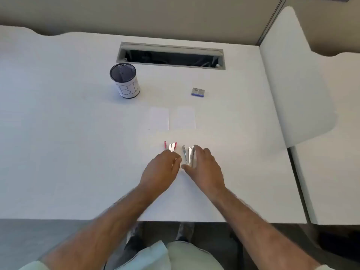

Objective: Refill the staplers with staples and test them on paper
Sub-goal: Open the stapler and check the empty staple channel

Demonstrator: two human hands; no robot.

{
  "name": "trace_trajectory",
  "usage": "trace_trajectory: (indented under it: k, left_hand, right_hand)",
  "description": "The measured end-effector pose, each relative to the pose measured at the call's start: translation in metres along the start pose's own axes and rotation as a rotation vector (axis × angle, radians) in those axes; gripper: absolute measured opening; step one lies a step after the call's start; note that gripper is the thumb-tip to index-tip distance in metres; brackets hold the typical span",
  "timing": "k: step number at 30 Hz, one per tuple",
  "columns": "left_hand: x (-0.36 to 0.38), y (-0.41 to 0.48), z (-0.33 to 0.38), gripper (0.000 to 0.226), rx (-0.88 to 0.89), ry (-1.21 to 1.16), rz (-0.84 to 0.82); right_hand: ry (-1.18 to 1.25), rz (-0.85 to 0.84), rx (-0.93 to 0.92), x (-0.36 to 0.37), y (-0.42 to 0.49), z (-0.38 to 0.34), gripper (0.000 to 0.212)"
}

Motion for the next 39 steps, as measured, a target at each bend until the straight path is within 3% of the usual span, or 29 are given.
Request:
trace_trajectory:
  k: [5, 9, 15, 20, 26, 33, 39]
  left_hand:
    - [0.026, -0.001, 0.007, 0.028, -0.071, 0.013, -0.157]
    - [0.030, 0.006, 0.012, 0.026, -0.075, -0.040, -0.135]
    - [0.029, 0.014, 0.023, 0.027, -0.134, -0.159, -0.154]
    - [0.029, 0.016, 0.023, 0.028, -0.204, -0.333, -0.155]
    - [0.031, 0.013, 0.016, 0.023, -0.380, -0.721, -0.262]
    - [0.012, 0.021, 0.001, 0.022, -0.401, -0.930, -0.198]
    - [-0.005, 0.029, -0.003, 0.022, -0.336, -0.919, -0.251]
  right_hand:
    - [0.036, -0.027, 0.079, 0.007, 0.006, 0.004, 0.068]
    - [0.074, -0.030, 0.121, 0.007, 0.014, 0.004, 0.078]
    - [0.031, -0.019, 0.112, 0.005, 0.017, -0.002, 0.046]
    - [0.094, 0.050, 0.119, 0.001, 0.016, -0.004, 0.036]
    - [0.320, 0.104, 0.137, 0.001, 0.016, -0.004, 0.047]
    - [0.668, 0.049, 0.057, -0.002, 0.026, -0.004, 0.042]
    - [0.847, -0.005, 0.041, -0.018, 0.030, -0.003, 0.032]
Point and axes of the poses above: each hand's wrist, its own y-axis towards the middle knuckle, its own x-axis out of the palm, z = x × y, the point moved 4 cm from there along y, towards the middle knuckle, and after that the axes turned 10 degrees about -x, right-handed, at the moved point
